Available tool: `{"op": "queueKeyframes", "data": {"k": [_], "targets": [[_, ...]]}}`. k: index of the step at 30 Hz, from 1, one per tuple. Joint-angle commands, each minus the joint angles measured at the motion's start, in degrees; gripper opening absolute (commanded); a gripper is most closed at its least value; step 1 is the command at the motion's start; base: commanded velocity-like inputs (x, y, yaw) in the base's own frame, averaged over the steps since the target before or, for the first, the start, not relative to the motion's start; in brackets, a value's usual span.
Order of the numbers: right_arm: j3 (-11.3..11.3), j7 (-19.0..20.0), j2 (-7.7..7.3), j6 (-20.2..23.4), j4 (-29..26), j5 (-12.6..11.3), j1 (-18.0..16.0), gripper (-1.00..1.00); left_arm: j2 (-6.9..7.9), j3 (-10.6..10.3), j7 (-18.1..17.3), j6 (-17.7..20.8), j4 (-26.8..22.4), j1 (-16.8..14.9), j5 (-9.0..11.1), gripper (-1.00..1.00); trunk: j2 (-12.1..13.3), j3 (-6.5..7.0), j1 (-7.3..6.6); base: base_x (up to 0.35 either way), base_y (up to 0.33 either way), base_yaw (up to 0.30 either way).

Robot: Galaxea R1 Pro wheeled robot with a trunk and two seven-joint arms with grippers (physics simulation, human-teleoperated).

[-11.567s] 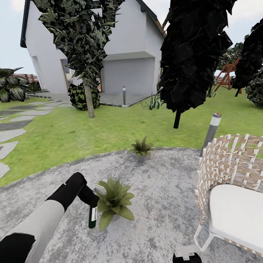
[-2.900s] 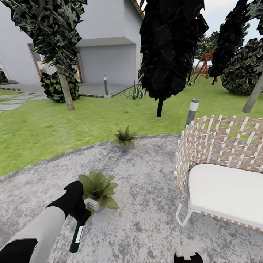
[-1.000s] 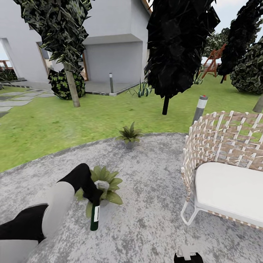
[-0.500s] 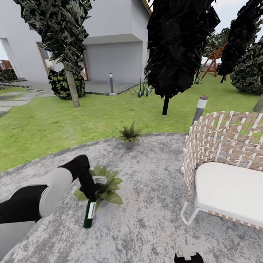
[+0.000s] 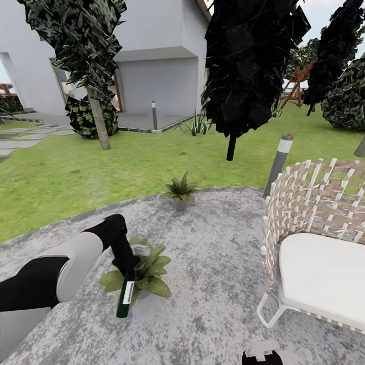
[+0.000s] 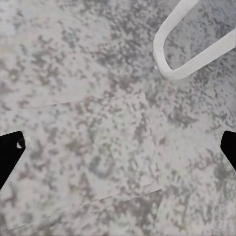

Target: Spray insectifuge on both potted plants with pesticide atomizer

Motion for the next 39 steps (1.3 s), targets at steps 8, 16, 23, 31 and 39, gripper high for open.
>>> {"op": "queueKeyframes", "data": {"k": [8,16,23,31,39], "targets": [[-0.5,-0.2,0.02,-0.2,0.1,0.6,0.0,1.0,-2.91,-0.2,-0.6,0.5,0.0,0.0,-0.7,-1.0,0.0,-0.05,-0.01,0.003,0.002,0.0],[-0.5,-0.2,0.02,-0.2,0.1,0.6,0.0,1.0,1.09,-3.2,-1.6,-2.4,0.6,0.4,-1.3,-1.0,0.0,-0.05,-0.01,0.0,0.0,0.0],[-0.5,-0.2,-0.01,-0.2,0.1,0.6,-0.1,1.0,-1.25,-8.7,-6.5,-2.3,-0.2,0.1,-1.3,-1.0,0.0,-0.05,-0.01,0.0,0.0,0.0],[-0.5,-0.2,-0.54,-0.2,0.1,0.6,0.0,1.0,-1.78,-9.3,-6.5,-2.3,-0.3,0.1,-1.6,-1.0,0.0,-0.05,-0.01,0.0,0.0,0.0],[-0.5,-0.2,-0.51,-0.2,0.0,0.5,0.0,1.0,-0.6,-9.3,-6.5,-2.3,-0.3,0.0,-1.6,-1.0,0.0,-0.05,-0.01,0.028,0.066,0.0]]}}
